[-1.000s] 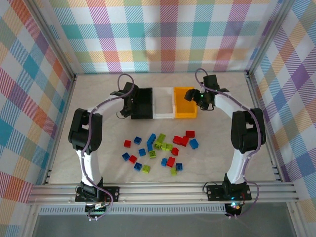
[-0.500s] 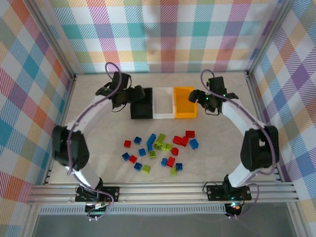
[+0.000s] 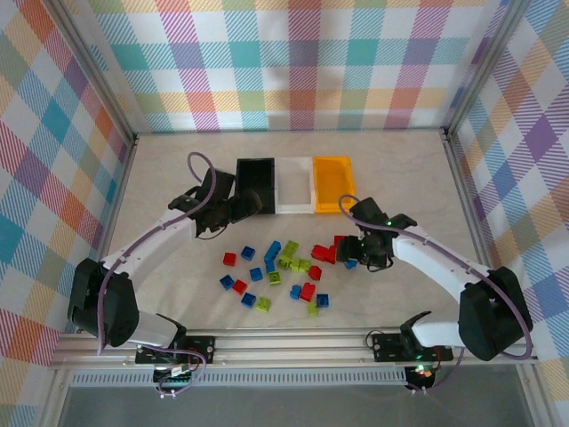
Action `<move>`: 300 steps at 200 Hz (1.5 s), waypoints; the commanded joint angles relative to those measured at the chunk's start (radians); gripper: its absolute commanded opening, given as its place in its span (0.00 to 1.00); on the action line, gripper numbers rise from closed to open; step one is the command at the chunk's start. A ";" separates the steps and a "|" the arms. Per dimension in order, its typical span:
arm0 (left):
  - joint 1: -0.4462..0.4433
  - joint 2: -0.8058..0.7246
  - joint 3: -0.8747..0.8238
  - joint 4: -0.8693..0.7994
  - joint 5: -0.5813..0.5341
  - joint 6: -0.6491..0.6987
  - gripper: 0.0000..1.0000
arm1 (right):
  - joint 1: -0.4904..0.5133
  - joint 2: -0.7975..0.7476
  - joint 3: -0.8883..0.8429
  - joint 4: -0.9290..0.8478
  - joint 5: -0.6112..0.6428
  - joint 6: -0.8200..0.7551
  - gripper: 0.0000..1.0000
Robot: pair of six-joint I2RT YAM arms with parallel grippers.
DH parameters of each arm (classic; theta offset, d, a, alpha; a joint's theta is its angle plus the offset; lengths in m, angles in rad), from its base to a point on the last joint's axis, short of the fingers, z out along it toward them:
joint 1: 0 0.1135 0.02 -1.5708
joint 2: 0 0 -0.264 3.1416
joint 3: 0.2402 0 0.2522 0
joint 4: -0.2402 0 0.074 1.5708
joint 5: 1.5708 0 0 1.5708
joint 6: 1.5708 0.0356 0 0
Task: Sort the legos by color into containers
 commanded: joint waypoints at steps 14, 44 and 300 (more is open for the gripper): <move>0.004 0.009 -0.003 0.004 -0.001 -0.031 1.00 | 0.034 0.065 -0.021 0.054 0.058 0.001 0.71; 0.004 0.022 -0.001 -0.007 -0.010 -0.029 1.00 | 0.035 0.155 0.002 0.130 0.058 -0.027 0.69; 0.004 -0.244 -0.112 -0.147 -0.123 -0.055 1.00 | -0.132 0.640 0.813 0.151 0.094 -0.101 0.07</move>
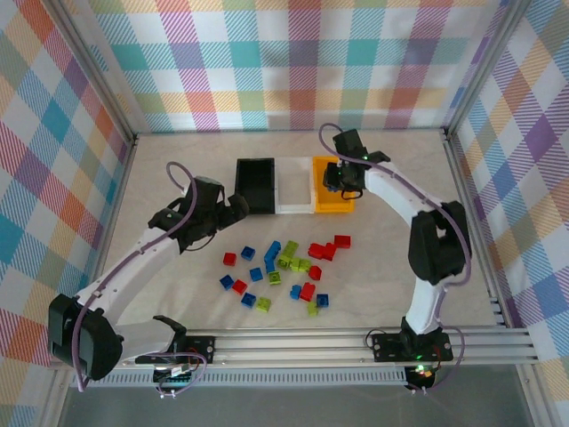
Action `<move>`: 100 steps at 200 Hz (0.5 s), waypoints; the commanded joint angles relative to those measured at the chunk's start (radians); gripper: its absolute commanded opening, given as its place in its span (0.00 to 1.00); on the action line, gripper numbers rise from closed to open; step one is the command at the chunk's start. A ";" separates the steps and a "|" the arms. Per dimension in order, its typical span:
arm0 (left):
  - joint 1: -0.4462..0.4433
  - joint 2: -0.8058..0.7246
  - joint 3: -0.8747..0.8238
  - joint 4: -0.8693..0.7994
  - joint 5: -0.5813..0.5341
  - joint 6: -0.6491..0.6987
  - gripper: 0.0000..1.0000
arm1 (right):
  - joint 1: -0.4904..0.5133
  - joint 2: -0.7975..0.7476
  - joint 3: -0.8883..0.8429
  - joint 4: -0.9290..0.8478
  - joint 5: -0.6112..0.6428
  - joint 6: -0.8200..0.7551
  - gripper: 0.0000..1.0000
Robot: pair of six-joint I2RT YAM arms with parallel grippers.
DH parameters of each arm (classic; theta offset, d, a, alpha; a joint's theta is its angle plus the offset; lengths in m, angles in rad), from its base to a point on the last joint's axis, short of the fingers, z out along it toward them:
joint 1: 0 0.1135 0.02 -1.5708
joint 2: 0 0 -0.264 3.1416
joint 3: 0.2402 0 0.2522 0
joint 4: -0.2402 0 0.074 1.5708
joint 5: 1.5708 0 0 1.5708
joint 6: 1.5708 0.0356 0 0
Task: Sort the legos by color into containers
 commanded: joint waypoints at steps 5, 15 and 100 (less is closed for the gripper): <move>0.004 -0.039 -0.034 -0.068 -0.029 -0.024 1.00 | -0.015 0.082 0.112 -0.025 0.025 -0.002 0.08; 0.004 -0.046 -0.042 -0.073 -0.034 -0.030 1.00 | -0.015 0.125 0.158 -0.049 0.023 -0.002 0.10; 0.004 -0.103 -0.055 -0.117 -0.036 -0.040 1.00 | -0.018 0.131 0.199 -0.010 -0.048 0.006 0.73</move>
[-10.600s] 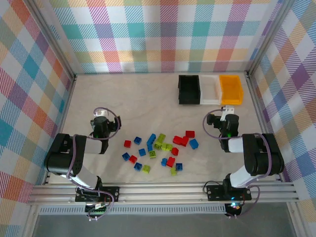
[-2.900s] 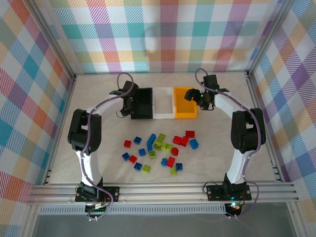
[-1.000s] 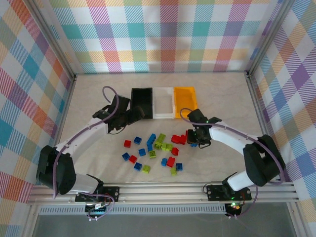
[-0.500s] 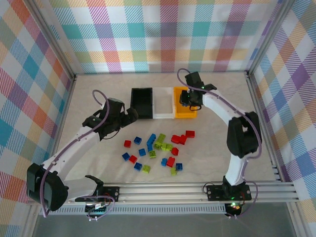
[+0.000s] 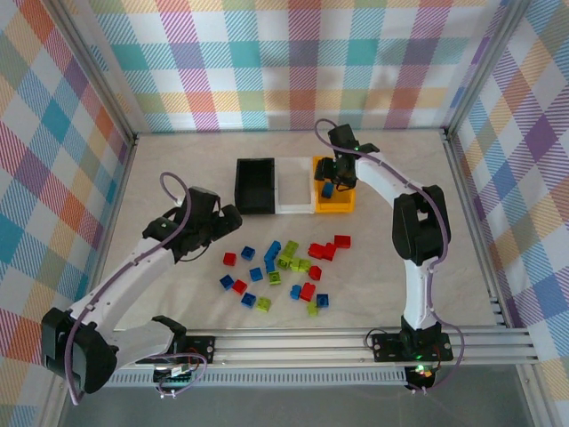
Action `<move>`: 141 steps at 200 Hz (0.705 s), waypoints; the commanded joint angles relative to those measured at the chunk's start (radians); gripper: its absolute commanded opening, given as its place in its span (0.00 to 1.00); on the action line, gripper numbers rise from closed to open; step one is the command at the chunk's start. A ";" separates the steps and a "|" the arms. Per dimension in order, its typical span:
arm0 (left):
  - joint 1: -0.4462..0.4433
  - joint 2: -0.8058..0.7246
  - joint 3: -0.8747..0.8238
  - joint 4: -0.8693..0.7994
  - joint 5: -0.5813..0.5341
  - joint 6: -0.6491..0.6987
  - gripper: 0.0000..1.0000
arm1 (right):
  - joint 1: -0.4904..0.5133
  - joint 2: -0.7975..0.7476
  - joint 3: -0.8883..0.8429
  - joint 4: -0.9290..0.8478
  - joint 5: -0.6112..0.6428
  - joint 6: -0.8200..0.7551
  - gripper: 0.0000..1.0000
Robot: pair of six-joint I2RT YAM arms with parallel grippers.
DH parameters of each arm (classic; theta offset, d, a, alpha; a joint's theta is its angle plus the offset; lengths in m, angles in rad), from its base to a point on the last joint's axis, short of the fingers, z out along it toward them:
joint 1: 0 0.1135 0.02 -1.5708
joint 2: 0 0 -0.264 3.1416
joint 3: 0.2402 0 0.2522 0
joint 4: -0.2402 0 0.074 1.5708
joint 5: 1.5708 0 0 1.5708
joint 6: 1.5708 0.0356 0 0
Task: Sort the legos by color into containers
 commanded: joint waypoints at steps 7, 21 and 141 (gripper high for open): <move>0.005 -0.012 0.016 -0.074 -0.010 -0.008 1.00 | 0.001 -0.076 0.013 0.020 -0.053 0.001 0.73; 0.006 0.010 0.018 -0.113 -0.016 0.000 1.00 | 0.007 -0.119 -0.030 0.040 -0.080 0.009 0.74; -0.015 0.284 -0.141 0.079 0.063 0.091 0.82 | 0.024 -0.331 -0.362 0.180 -0.087 0.031 0.74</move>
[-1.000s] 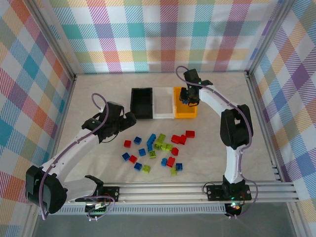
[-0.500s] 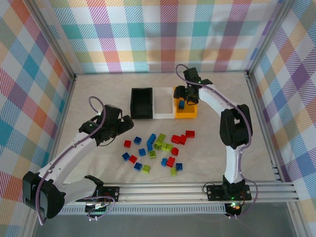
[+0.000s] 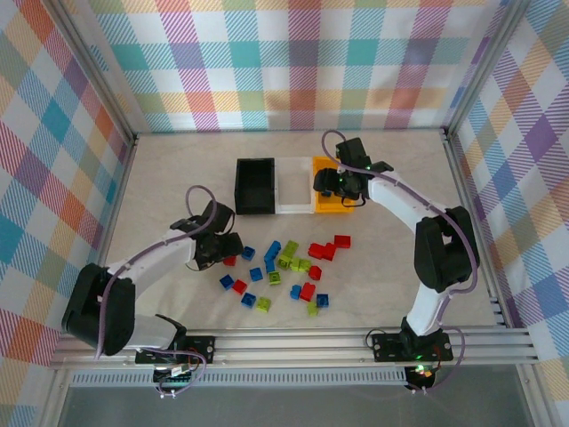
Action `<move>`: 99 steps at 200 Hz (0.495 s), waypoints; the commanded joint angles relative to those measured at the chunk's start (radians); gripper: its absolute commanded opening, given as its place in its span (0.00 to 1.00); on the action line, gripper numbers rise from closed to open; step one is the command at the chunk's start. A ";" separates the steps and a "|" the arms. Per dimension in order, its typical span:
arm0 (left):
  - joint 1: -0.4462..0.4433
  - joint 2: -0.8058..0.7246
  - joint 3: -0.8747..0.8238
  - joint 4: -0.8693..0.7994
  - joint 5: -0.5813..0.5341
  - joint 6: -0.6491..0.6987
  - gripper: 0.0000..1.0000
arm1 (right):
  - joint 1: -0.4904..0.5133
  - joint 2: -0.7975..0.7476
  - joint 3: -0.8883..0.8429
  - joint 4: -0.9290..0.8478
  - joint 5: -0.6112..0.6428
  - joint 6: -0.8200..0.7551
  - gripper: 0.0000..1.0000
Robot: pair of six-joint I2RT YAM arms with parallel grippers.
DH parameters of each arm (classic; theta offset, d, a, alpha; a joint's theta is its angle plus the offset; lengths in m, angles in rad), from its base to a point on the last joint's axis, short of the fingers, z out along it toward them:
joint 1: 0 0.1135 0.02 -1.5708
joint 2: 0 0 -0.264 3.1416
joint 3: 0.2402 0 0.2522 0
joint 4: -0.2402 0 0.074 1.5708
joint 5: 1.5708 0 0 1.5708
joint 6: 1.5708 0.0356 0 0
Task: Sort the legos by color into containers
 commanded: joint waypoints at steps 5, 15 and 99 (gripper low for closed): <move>-0.011 0.042 -0.014 0.041 -0.004 0.036 0.82 | -0.002 -0.041 -0.020 0.032 0.008 0.009 0.74; -0.012 0.059 -0.015 0.049 -0.003 0.036 0.83 | -0.003 -0.046 -0.025 0.036 0.009 0.009 0.74; -0.029 0.144 -0.042 0.116 0.031 0.016 0.66 | -0.006 -0.065 -0.047 0.045 0.022 0.011 0.74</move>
